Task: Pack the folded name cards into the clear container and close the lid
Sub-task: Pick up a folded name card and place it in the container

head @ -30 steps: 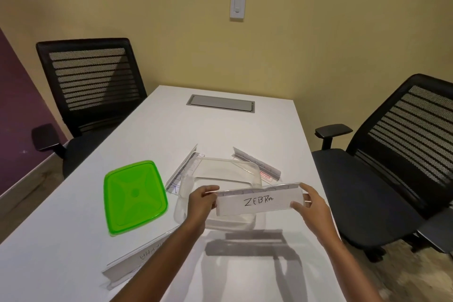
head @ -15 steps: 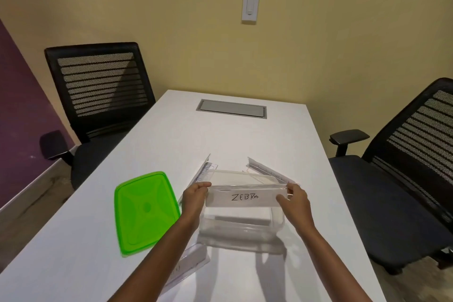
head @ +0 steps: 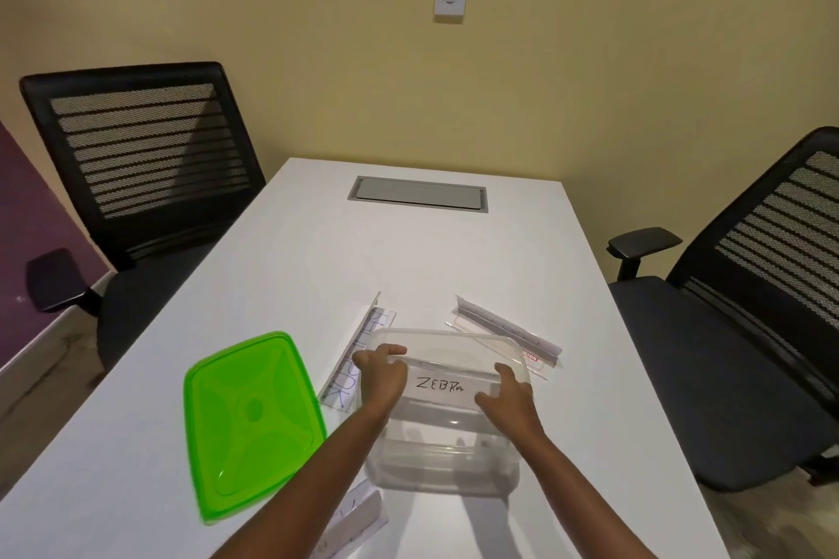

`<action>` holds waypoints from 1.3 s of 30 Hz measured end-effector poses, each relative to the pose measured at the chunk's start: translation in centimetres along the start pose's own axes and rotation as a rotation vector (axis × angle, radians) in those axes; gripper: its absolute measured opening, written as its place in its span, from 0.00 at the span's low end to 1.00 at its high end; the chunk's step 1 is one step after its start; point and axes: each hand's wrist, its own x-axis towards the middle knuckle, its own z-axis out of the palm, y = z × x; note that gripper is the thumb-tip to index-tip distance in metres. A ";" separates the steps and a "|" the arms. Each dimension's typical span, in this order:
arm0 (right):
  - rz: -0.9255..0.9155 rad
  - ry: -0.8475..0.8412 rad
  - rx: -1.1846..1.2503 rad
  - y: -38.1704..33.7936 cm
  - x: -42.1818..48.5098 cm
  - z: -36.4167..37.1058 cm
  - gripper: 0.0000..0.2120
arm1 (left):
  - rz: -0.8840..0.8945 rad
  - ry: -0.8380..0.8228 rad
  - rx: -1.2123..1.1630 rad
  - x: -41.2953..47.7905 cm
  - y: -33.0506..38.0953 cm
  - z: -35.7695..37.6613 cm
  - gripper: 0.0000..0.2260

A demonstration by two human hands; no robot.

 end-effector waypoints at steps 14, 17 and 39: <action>0.049 0.018 0.009 1.4 3.0 2.6 0.27 | -0.040 -0.102 0.212 0.8 -1.1 2.5 0.17; 0.030 0.020 -0.004 1.4 3.3 2.9 0.28 | -0.058 -0.117 0.233 0.8 -1.2 2.6 0.19; -0.427 0.268 0.055 1.7 0.1 3.2 0.19 | 0.185 -0.054 0.118 -3.8 -2.2 -0.7 0.24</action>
